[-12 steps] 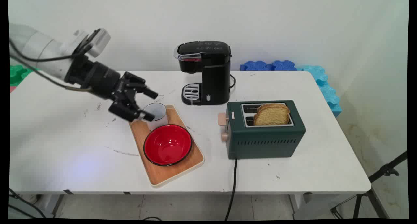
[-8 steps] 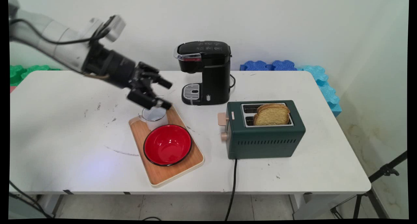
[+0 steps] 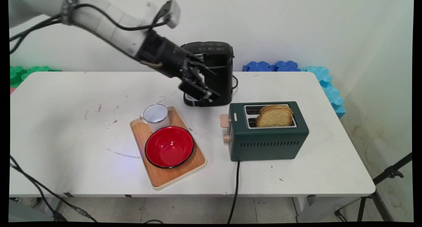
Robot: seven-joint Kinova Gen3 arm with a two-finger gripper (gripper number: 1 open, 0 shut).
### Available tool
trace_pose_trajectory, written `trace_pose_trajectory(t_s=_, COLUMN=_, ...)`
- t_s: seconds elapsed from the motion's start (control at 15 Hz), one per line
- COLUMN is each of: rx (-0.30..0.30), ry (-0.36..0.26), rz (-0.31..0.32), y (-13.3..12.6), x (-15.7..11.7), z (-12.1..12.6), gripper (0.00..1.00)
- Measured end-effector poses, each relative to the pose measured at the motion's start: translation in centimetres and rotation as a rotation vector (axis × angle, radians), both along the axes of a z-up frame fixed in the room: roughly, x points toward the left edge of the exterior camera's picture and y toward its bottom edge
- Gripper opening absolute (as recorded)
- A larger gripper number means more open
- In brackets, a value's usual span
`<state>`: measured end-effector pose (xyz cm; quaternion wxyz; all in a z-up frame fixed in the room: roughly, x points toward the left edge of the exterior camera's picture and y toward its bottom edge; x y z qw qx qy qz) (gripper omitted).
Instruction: Press the toaster switch
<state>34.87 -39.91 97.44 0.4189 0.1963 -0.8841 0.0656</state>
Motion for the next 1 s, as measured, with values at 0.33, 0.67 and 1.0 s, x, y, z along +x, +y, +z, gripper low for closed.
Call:
trace_pose_trajectory(t_s=0.33, rx=-0.004, ry=-0.067, rz=-0.054, y=-1.9, x=-3.3, z=-1.0, gripper=0.0)
trace_pose_trajectory(t_s=0.67, rx=0.017, ry=-0.128, rz=-0.093, y=-3.0, x=-4.8, z=-1.7, gripper=0.0)
trace_pose_trajectory(t_s=1.0, rx=0.066, ry=-0.182, rz=-0.11, y=-3.2, x=-5.3, z=-2.9, gripper=0.0)
